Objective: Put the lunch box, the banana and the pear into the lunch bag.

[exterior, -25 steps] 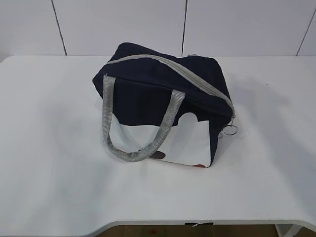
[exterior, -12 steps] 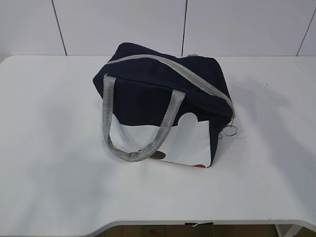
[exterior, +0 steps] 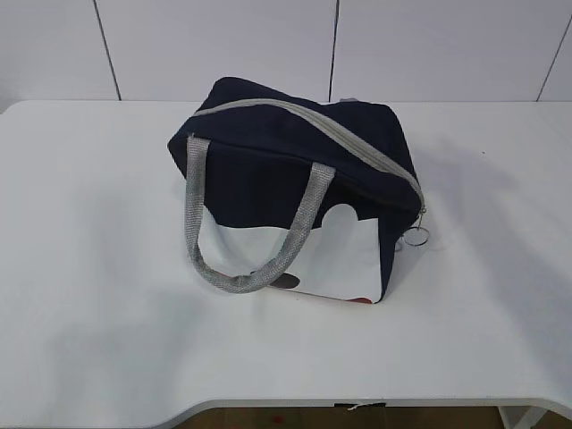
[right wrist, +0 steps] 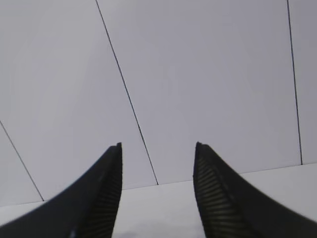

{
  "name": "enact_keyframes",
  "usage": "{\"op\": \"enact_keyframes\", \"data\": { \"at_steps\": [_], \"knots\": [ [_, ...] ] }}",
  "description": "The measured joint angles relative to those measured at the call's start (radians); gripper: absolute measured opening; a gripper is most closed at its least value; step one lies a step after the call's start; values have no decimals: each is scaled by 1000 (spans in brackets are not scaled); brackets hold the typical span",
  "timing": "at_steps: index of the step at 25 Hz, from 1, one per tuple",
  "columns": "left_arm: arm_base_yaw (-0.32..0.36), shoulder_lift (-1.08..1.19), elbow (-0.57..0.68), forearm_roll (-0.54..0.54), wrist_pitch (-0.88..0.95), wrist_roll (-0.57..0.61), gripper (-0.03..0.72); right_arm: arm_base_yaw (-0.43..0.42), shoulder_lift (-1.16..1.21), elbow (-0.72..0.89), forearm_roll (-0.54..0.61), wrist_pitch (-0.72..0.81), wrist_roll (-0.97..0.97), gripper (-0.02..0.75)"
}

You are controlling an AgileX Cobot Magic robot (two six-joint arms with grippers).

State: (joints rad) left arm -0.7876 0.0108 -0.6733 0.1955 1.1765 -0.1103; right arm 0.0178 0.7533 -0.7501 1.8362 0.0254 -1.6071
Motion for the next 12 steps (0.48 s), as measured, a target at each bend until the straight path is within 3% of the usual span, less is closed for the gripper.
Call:
{"op": "enact_keyframes", "data": {
  "at_steps": [12],
  "knots": [
    [0, 0, 118, -83, -2, 97, 289, 0, 0, 0, 0, 39, 0, 383]
  ]
}}
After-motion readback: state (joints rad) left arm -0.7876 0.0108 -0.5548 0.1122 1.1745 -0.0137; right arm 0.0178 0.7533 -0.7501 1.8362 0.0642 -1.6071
